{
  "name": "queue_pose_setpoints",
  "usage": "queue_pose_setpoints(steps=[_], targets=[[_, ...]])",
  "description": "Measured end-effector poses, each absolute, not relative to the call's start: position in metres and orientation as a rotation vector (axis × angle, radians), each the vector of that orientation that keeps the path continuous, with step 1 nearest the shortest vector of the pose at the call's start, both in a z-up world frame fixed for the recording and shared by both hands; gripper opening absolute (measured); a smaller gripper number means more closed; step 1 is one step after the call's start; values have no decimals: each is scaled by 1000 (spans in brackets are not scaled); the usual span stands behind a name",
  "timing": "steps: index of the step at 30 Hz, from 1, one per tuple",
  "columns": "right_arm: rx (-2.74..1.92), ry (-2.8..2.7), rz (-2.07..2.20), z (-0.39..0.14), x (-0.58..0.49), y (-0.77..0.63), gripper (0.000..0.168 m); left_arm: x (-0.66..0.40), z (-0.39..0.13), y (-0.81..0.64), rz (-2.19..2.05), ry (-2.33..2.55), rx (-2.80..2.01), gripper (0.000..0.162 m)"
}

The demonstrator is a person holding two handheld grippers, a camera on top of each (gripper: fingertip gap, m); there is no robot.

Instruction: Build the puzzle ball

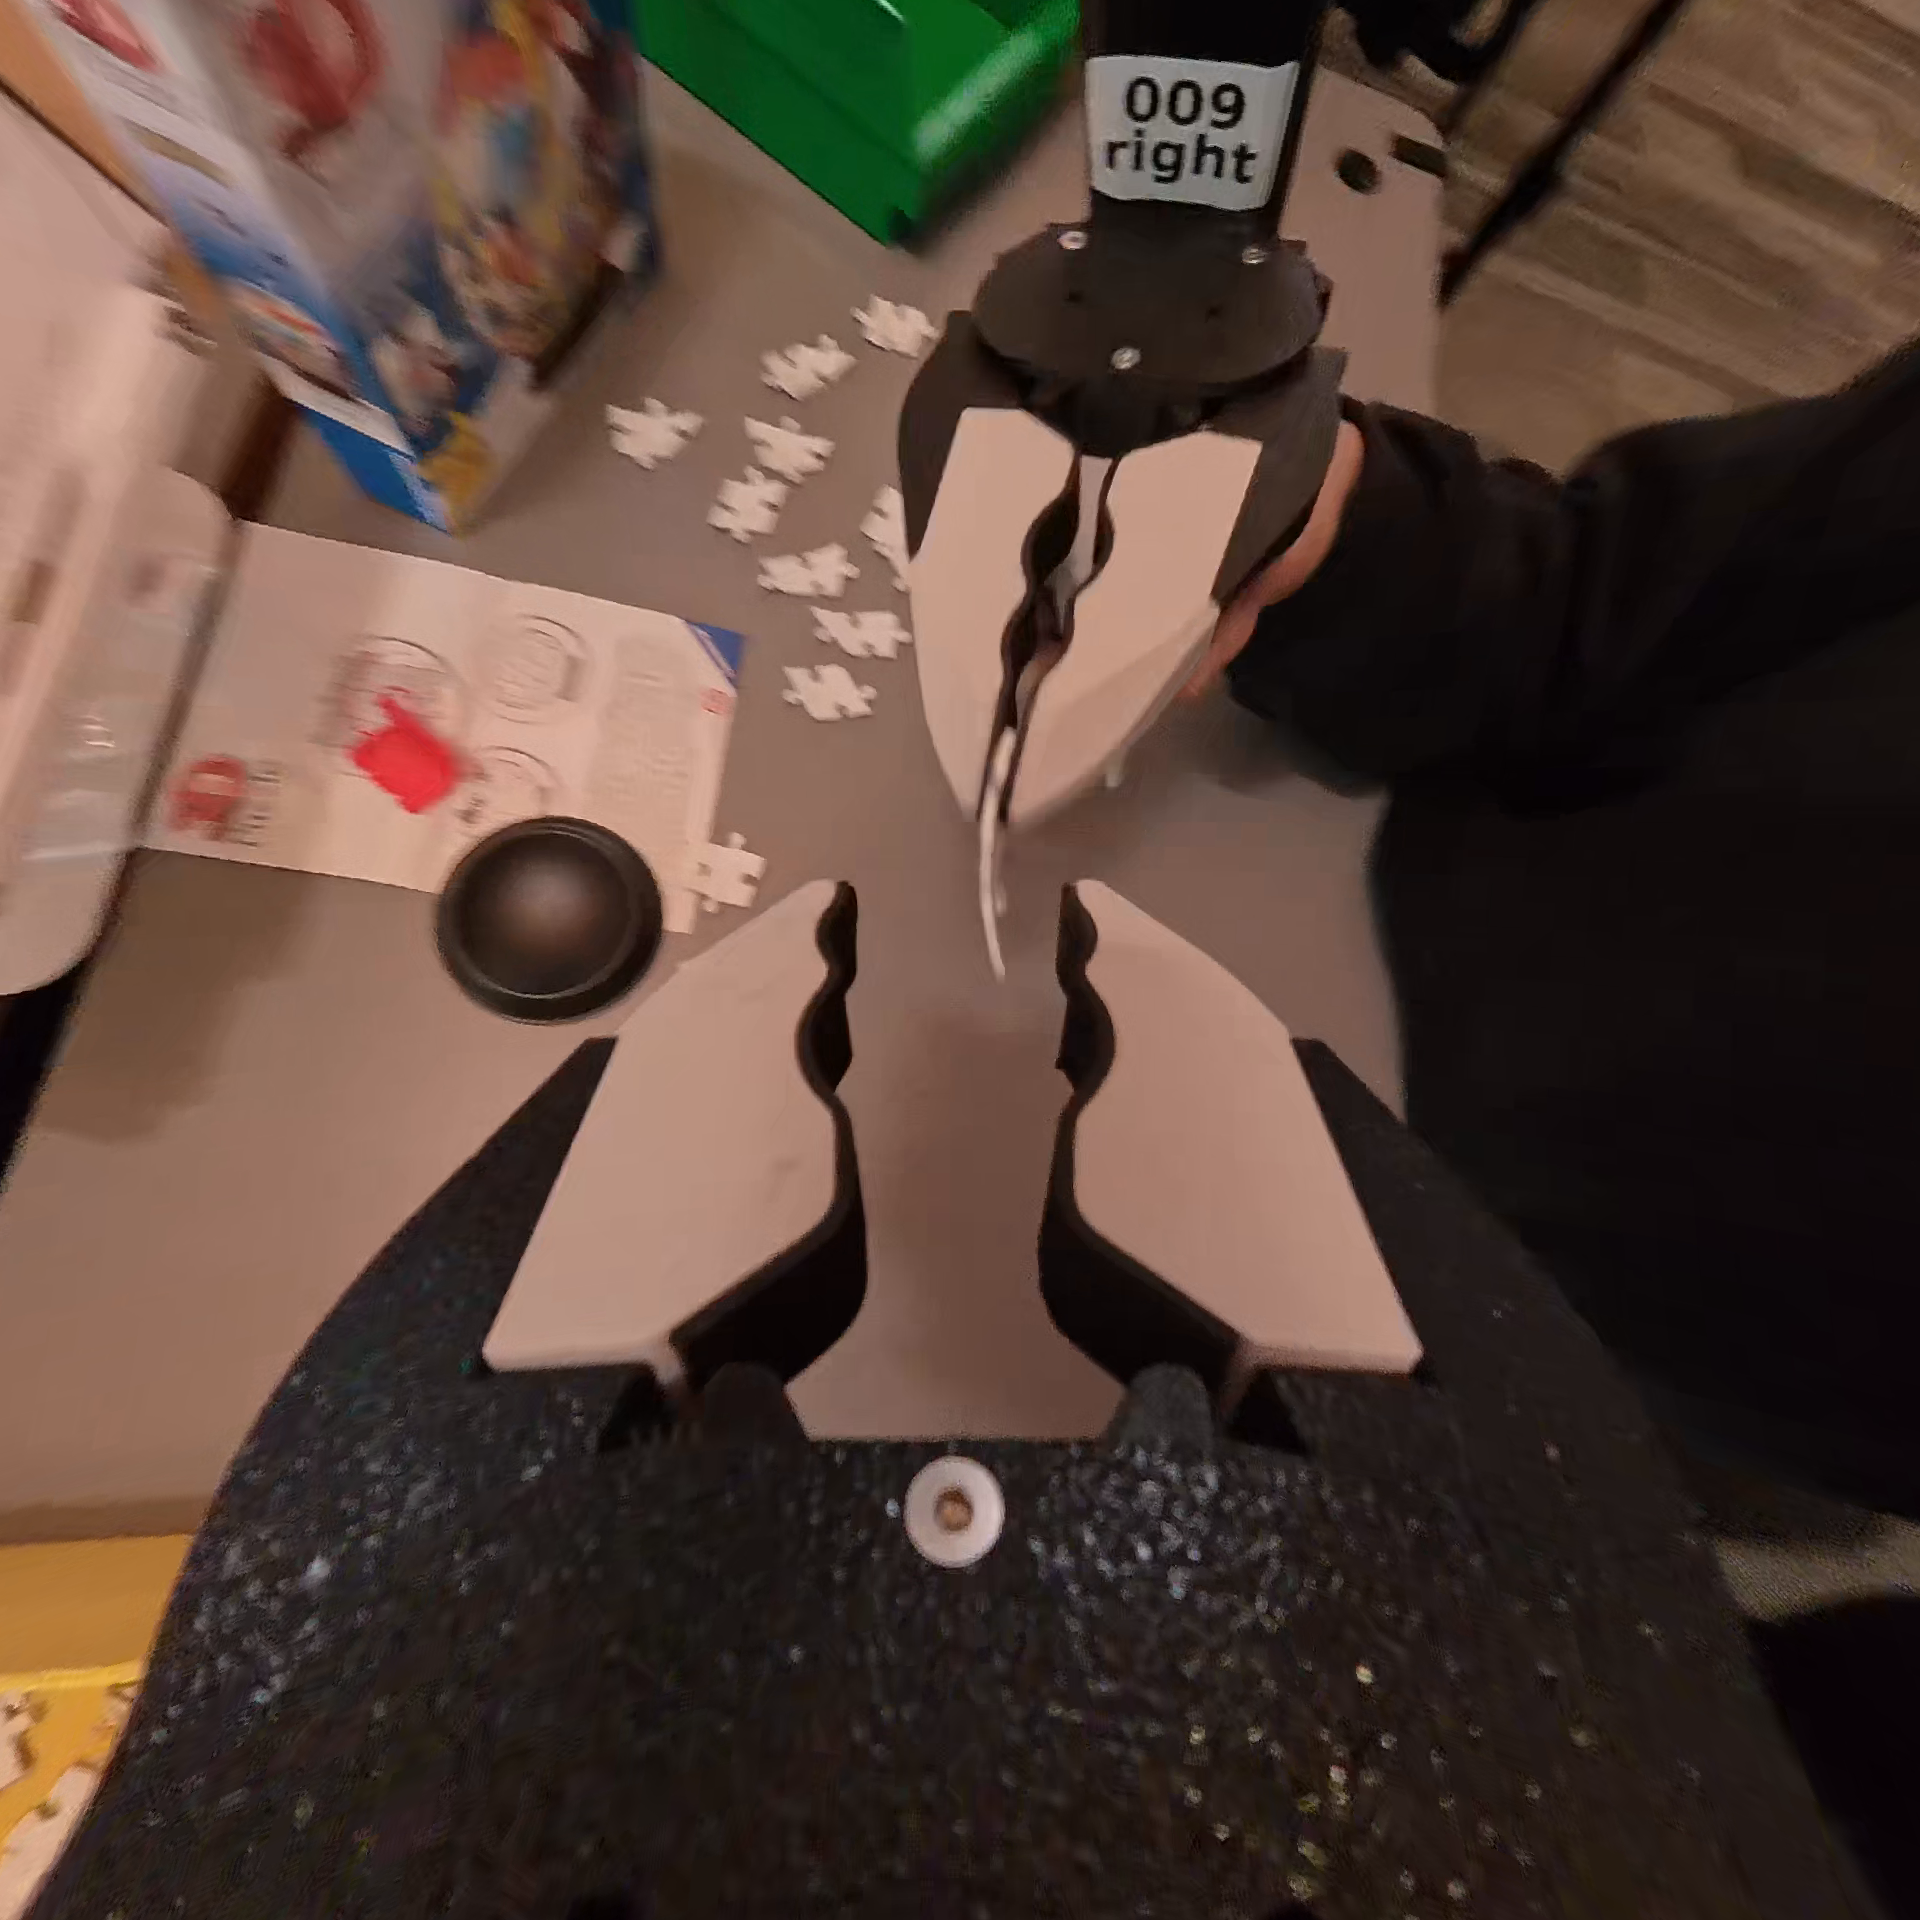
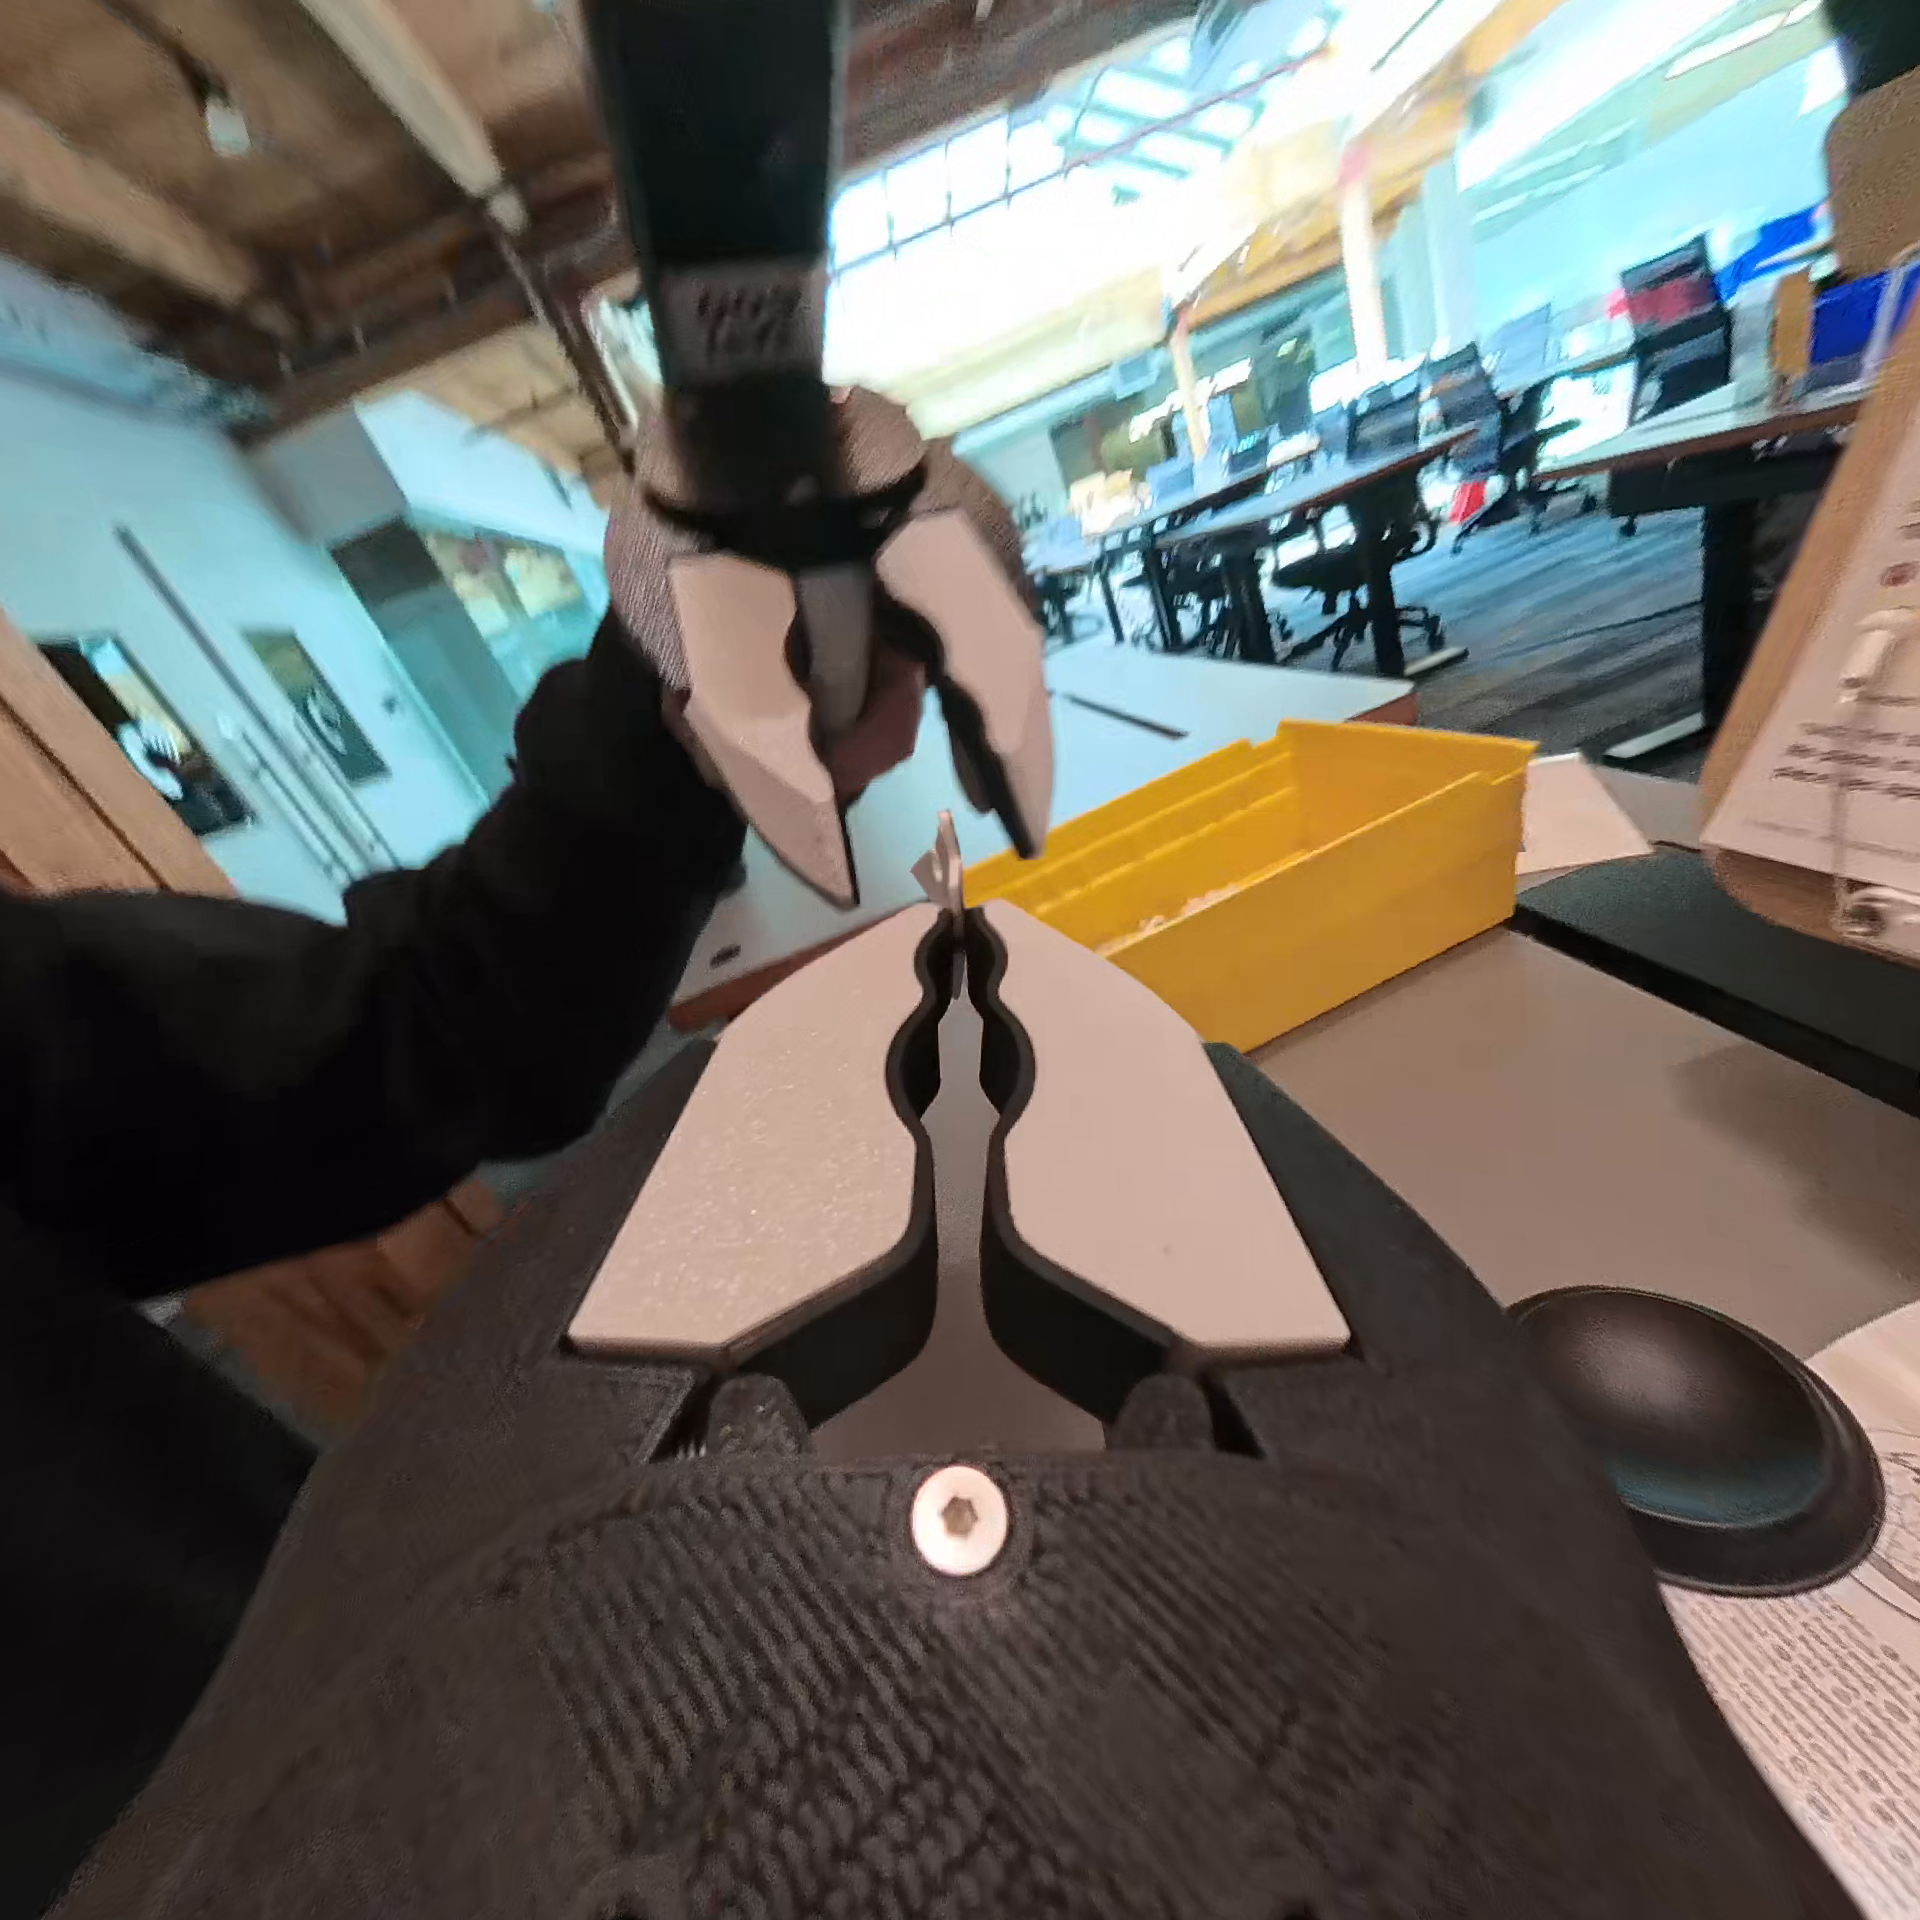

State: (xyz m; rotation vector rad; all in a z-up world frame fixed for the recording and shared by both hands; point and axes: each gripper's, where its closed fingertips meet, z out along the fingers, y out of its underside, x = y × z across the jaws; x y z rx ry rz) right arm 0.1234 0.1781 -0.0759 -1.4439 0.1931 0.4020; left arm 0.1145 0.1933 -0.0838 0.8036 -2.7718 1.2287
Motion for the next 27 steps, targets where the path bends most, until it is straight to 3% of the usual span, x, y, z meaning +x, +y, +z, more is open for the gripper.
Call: queue_pose_setpoints(steps=[3,6,8,11,14,17,21,27], targets=[[-1388,233,413,-70,136,165,2,117,-79,178,1414,-2748,827,21],[-1397,207,385,-68,136,161,2,126,-76,165,1538,-2721,882,17],[-1392,207,343,-66,139,157,2,134,-74,162,1610,-2711,924,2],[-1437,183,269,-70,142,152,4,137,-74,158,1650,-2689,917,2],[-1552,152,93,-82,151,143,28,136,-83,155,1589,-2691,907,1],[-1619,25,43,-87,140,140,3,136,-88,151,1509,-2734,888,2],[-1671,33,14,-88,145,129,2,142,-90,142,1442,-2790,876,2],[-1536,226,128,-73,166,91,2,162,-54,109,1868,-2634,937,0]])
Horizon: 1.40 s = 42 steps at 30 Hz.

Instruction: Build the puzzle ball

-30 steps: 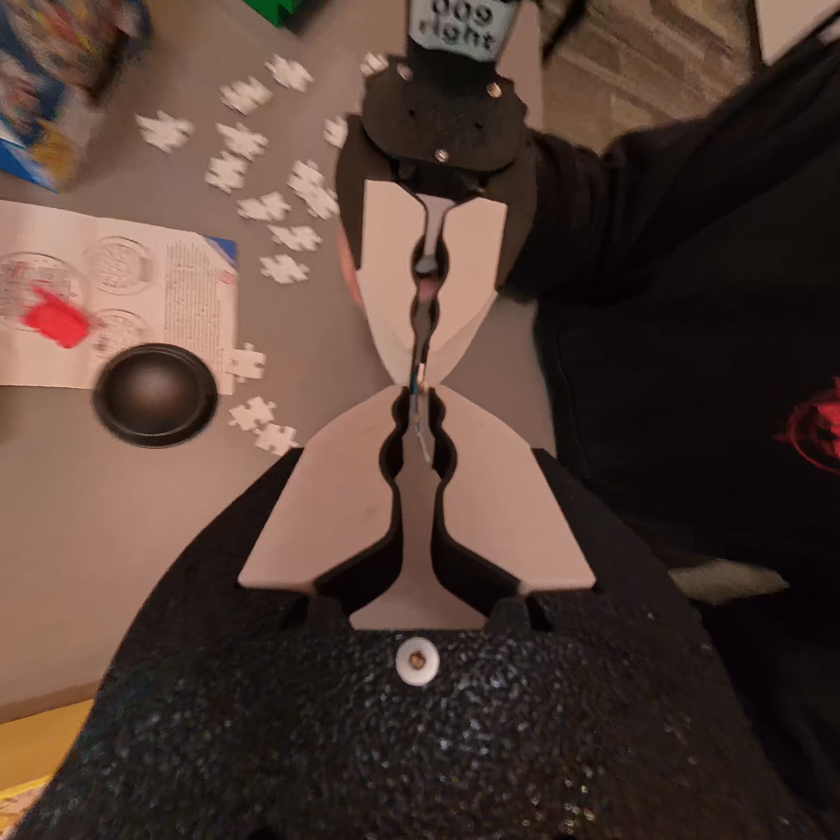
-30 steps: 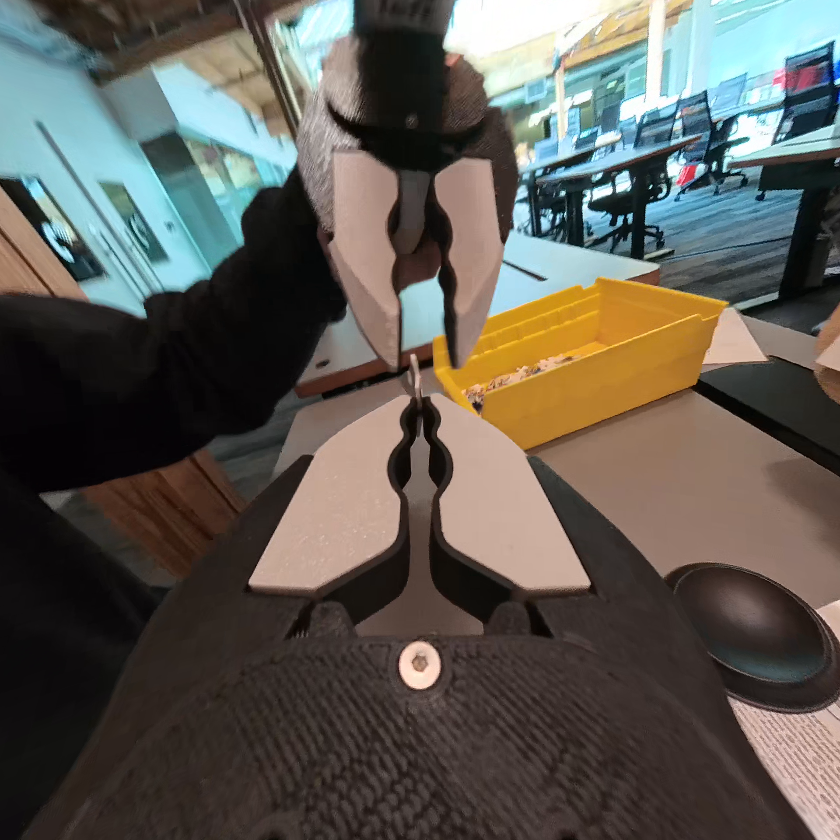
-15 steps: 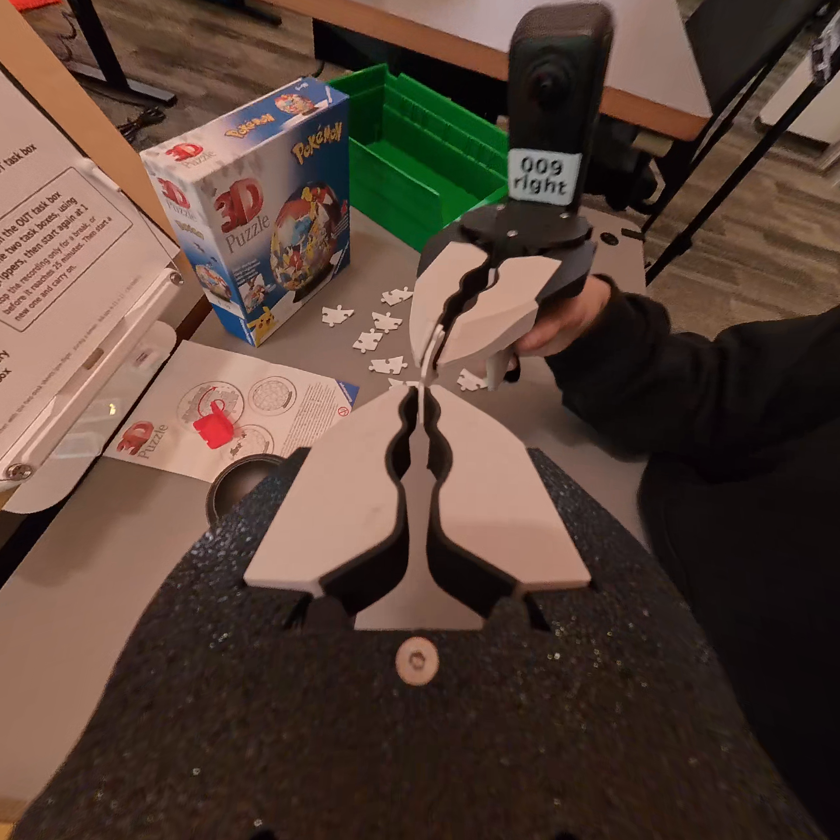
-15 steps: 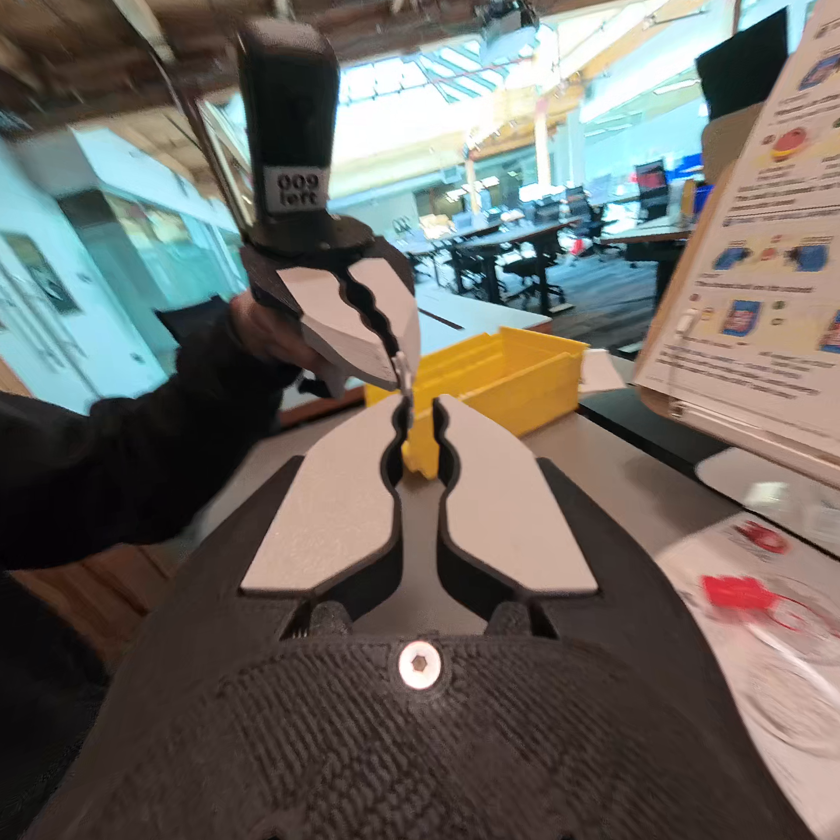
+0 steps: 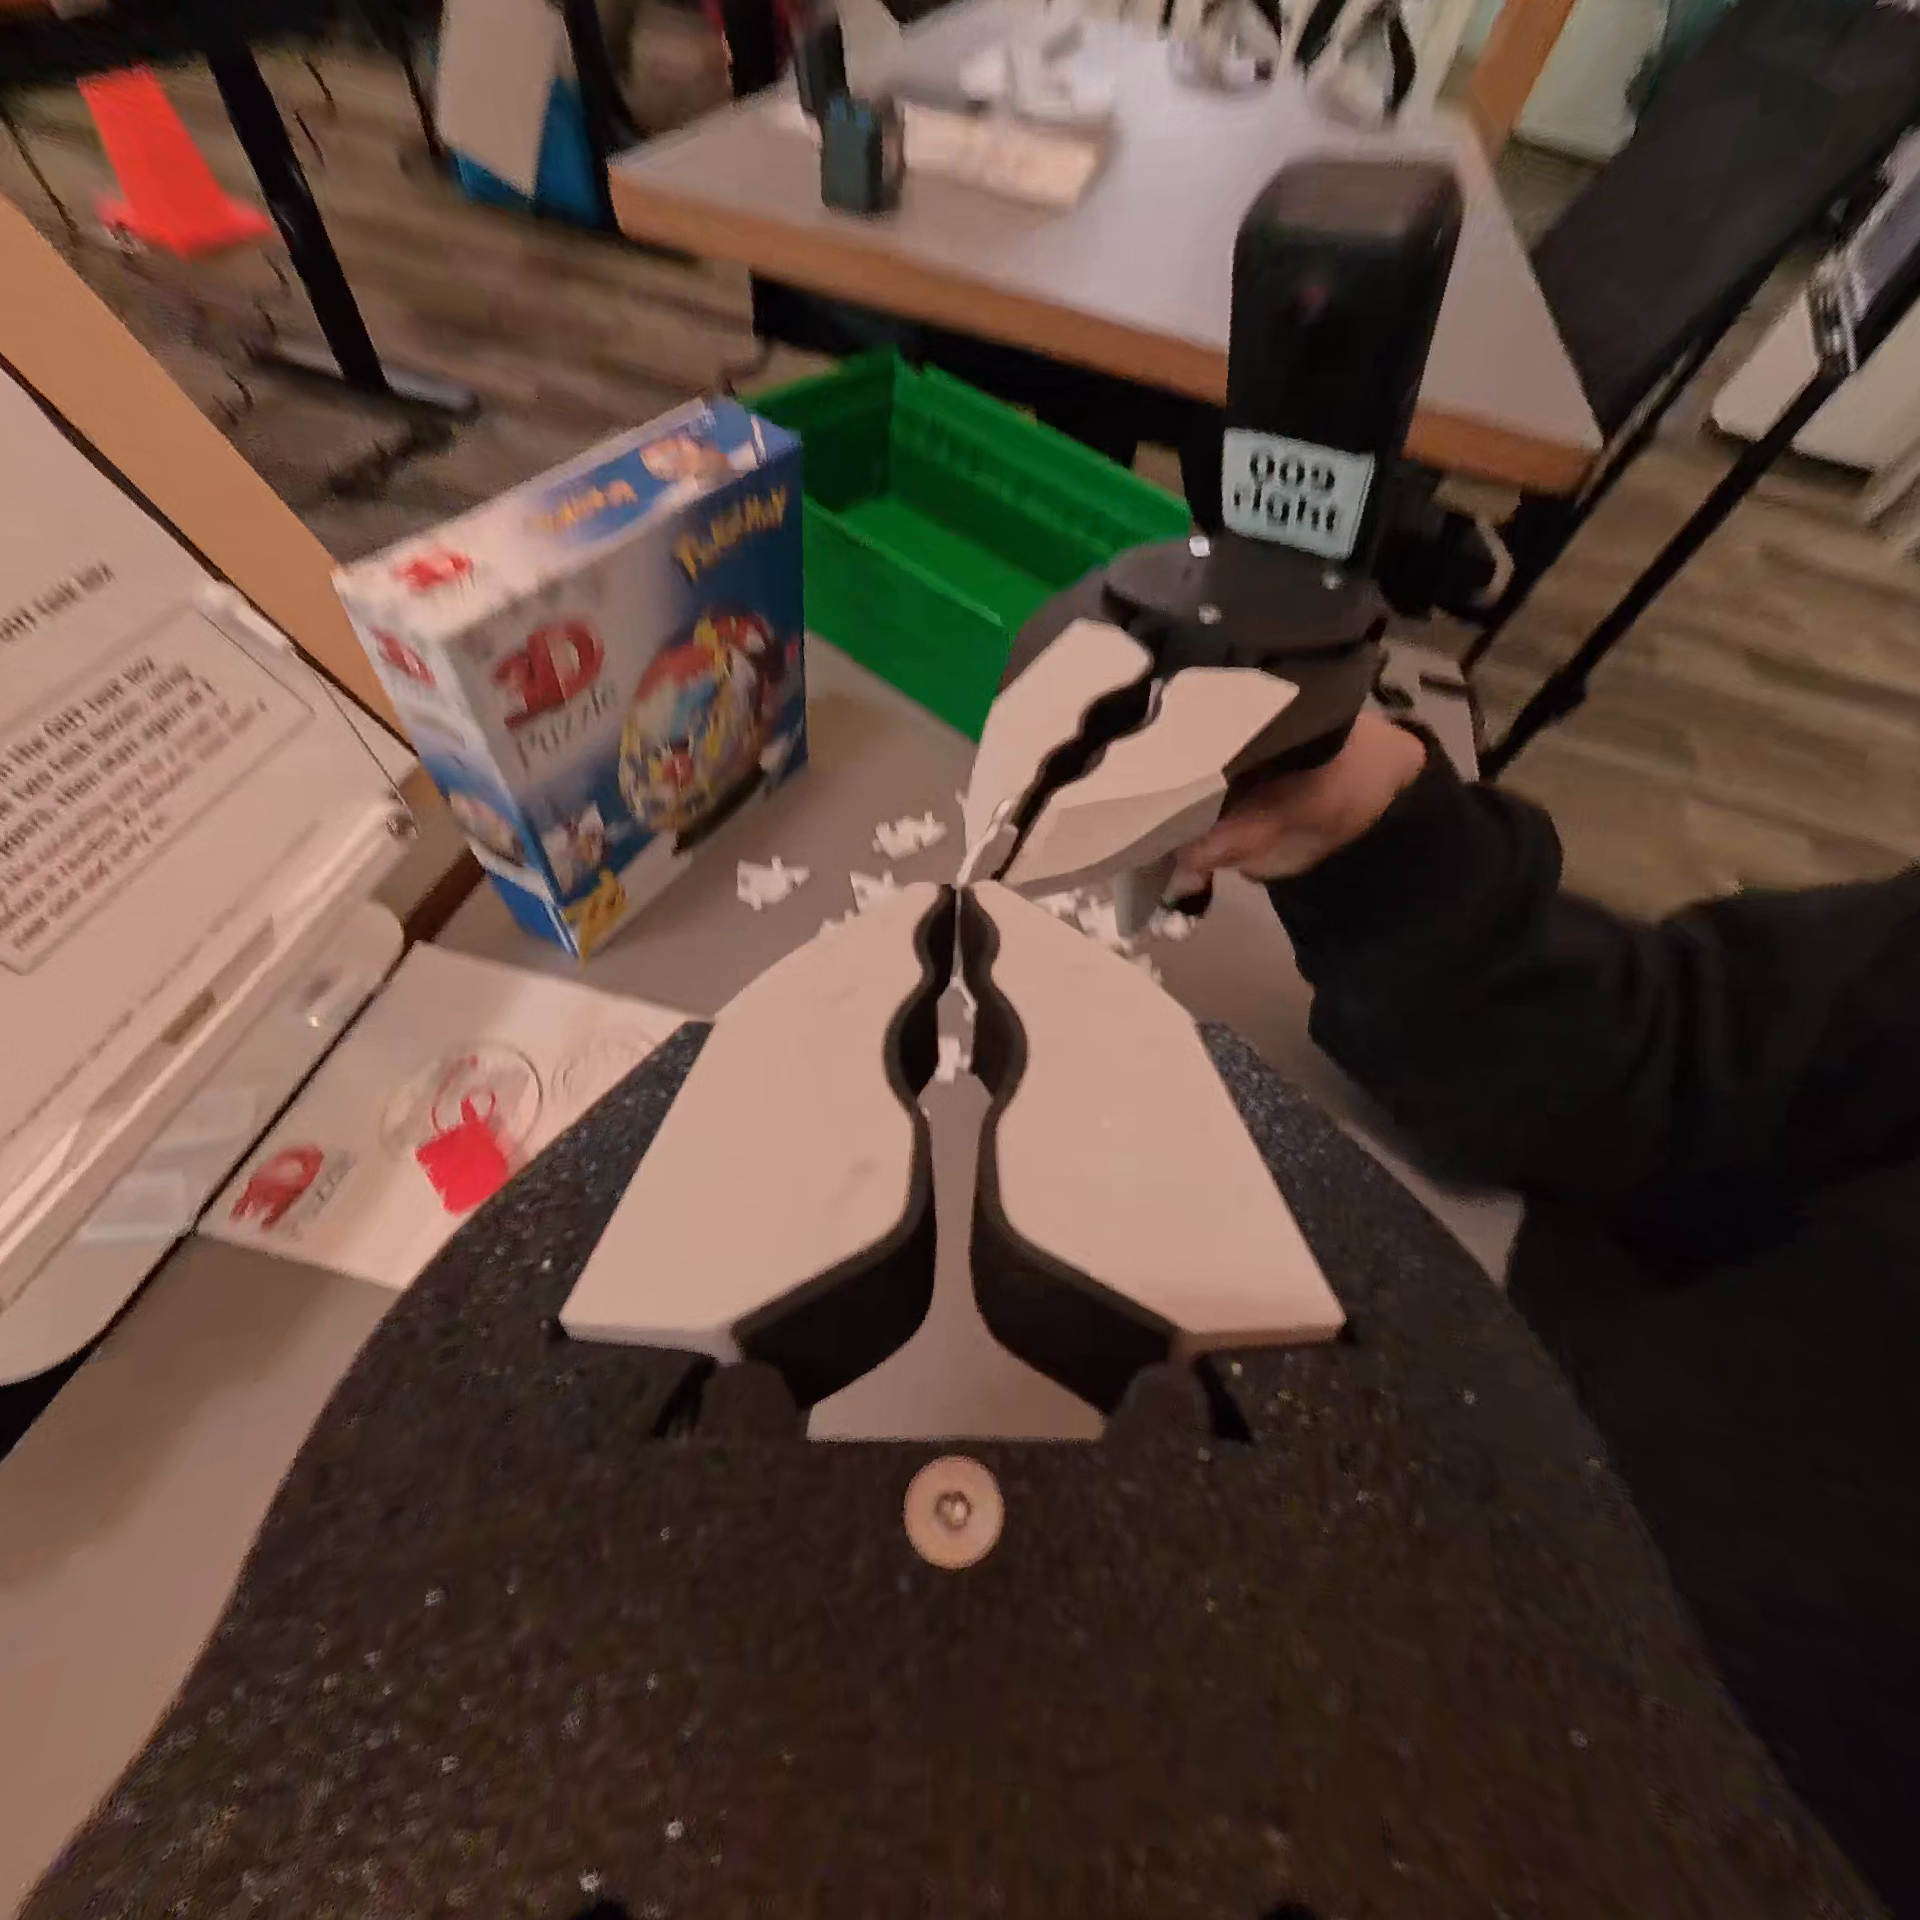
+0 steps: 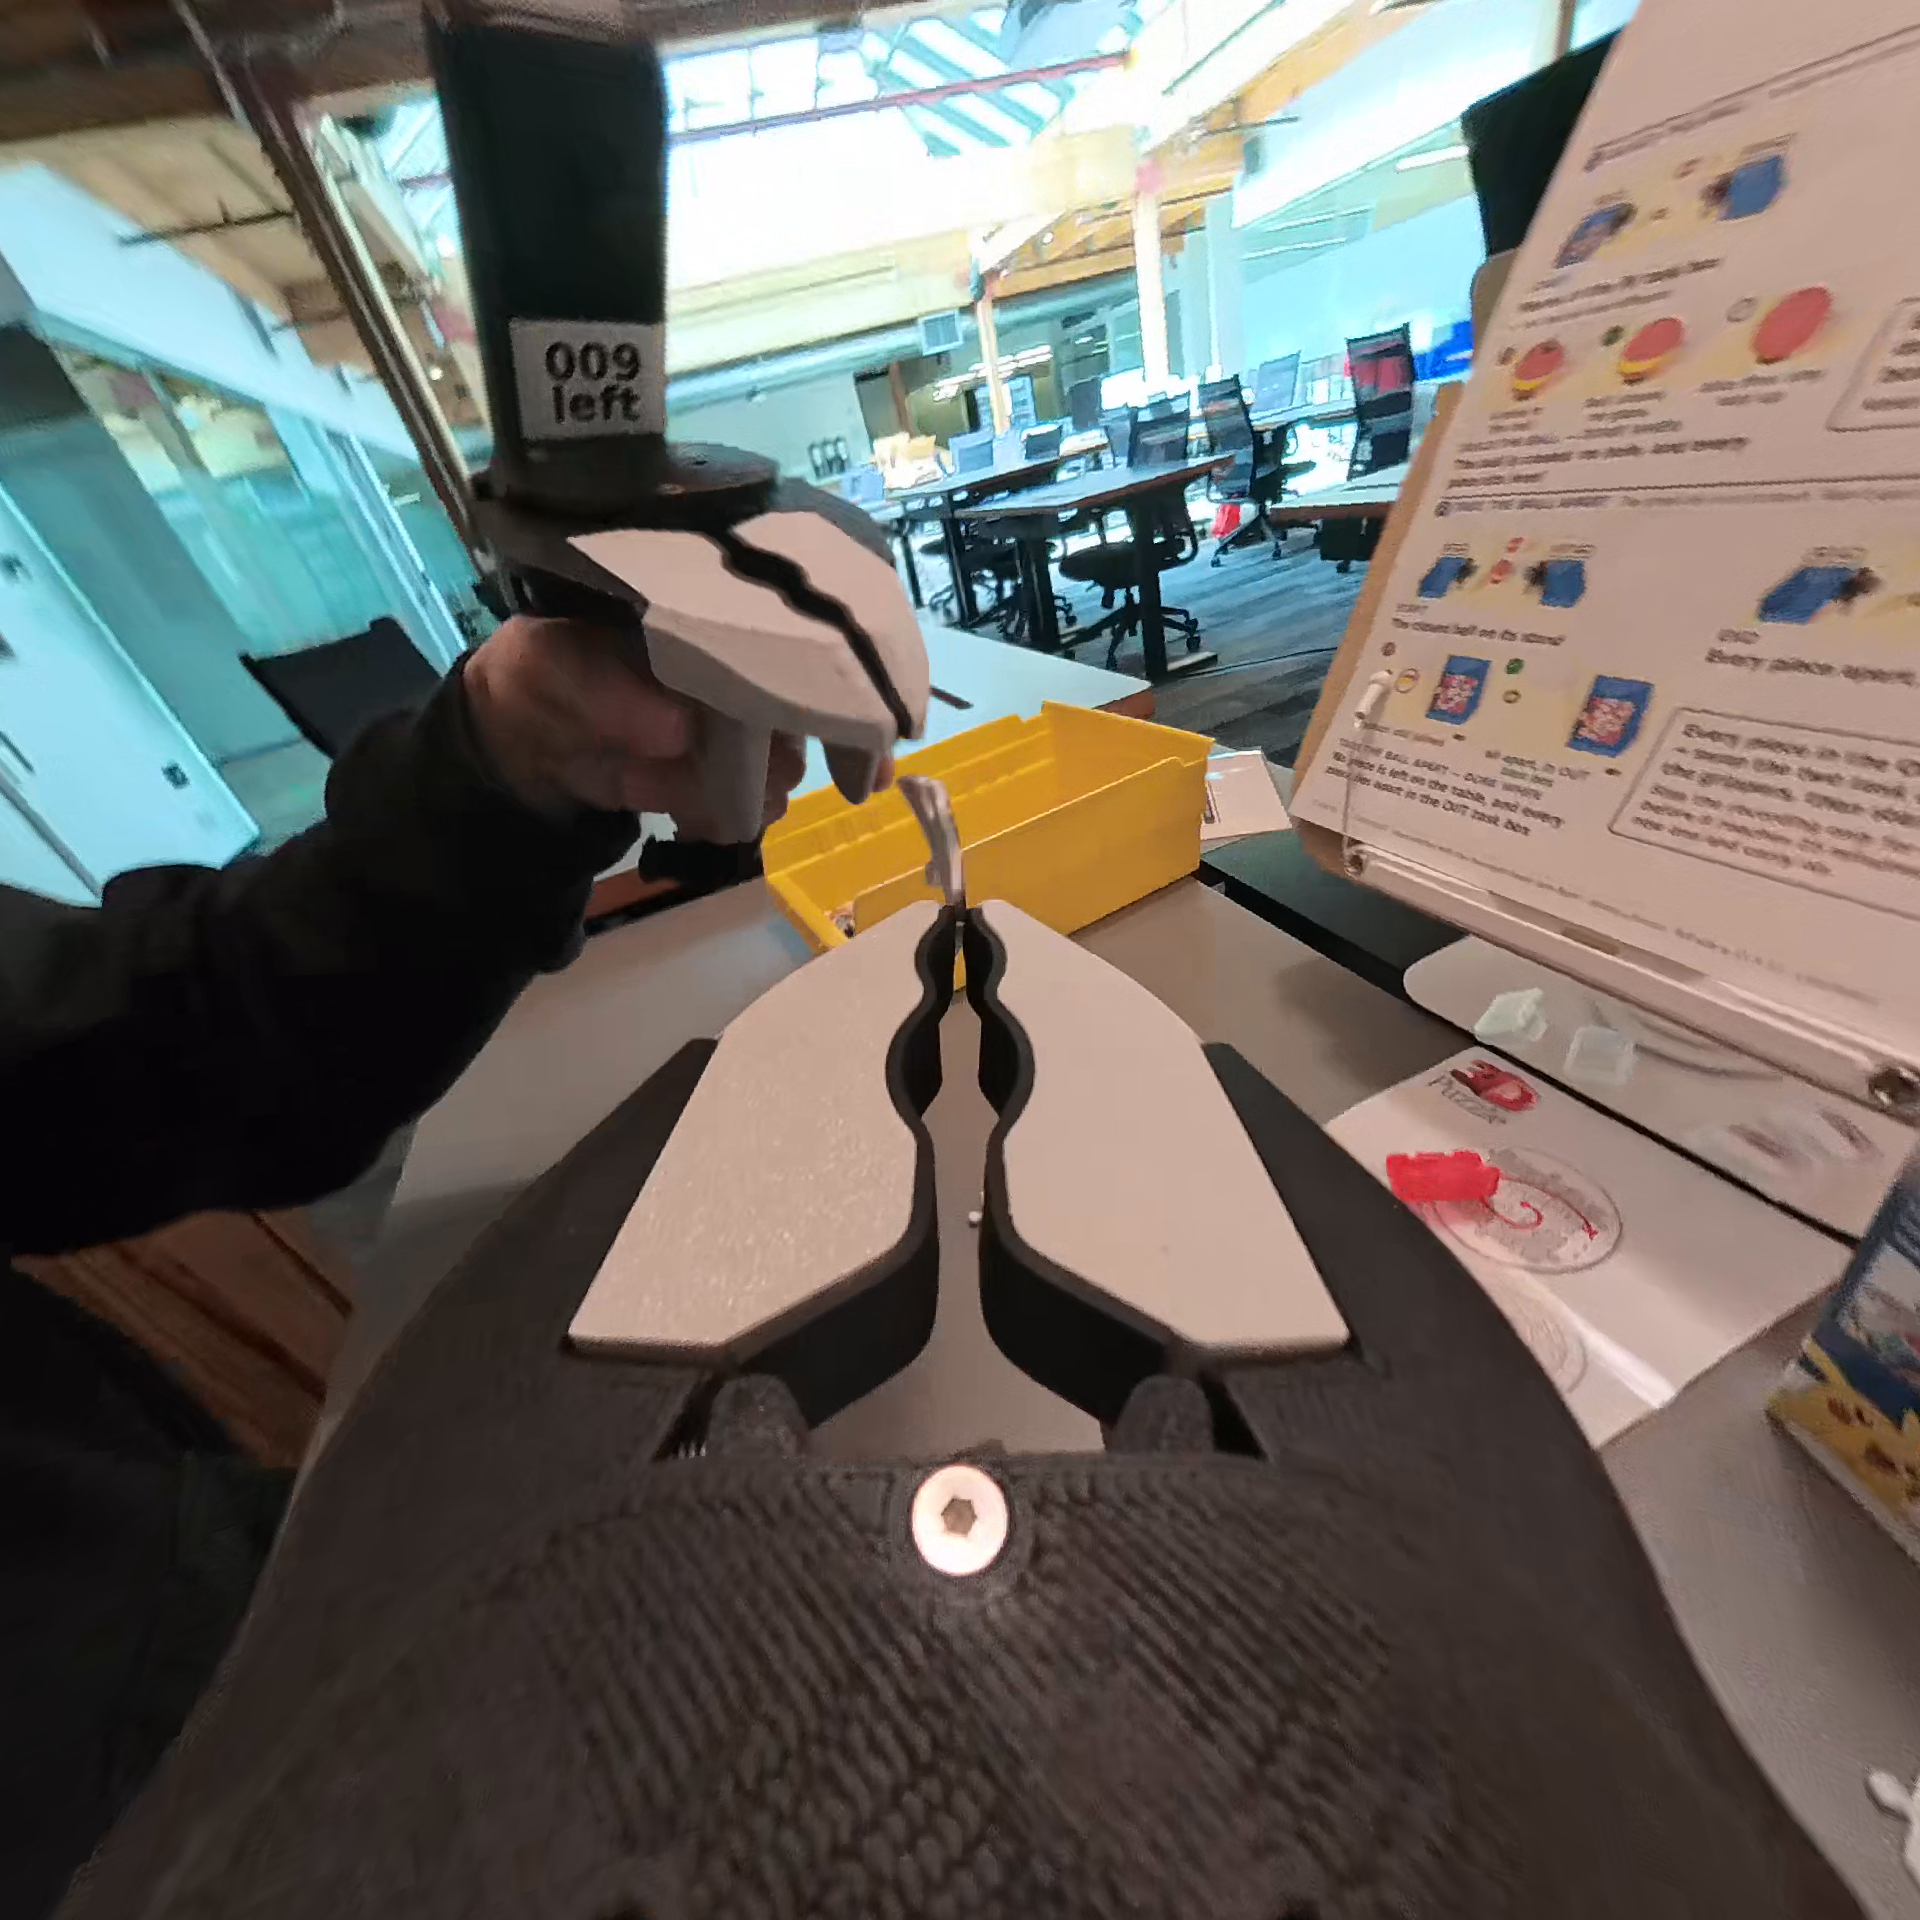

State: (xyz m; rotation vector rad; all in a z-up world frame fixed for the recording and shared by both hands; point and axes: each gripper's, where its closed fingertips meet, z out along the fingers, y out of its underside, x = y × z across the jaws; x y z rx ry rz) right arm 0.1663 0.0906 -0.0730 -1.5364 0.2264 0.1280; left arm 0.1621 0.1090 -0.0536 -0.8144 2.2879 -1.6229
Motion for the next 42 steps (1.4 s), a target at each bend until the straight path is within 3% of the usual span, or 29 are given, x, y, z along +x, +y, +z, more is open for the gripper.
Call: queue_pose_setpoints(steps=[8,10,13,16,25,27,29,38,42], targets=[[-1399,350,93,-71,181,35,2,168,-73,69,-1676,2322,-766,0],[-1380,346,129,-72,179,26,2,171,-77,56,-1710,2300,-749,21],[-1384,352,128,-80,178,23,2,172,-79,36,-1772,2289,-724,16],[-1340,368,153,-82,177,20,2,179,-80,30,-1800,2233,-739,1],[-1387,329,217,-110,170,33,2,173,-105,42,-1852,2309,-841,0],[-1447,334,167,-125,173,34,13,176,-115,52,-1797,2331,-897,1],[-1514,351,80,-141,180,28,31,178,-127,66,-1719,2380,-978,1],[-1534,391,-310,-159,213,-15,33,182,-262,102,-969,2991,-1302,1],[-1621,286,-352,-178,207,-9,45,195,-292,100,-837,3060,-1425,1]])
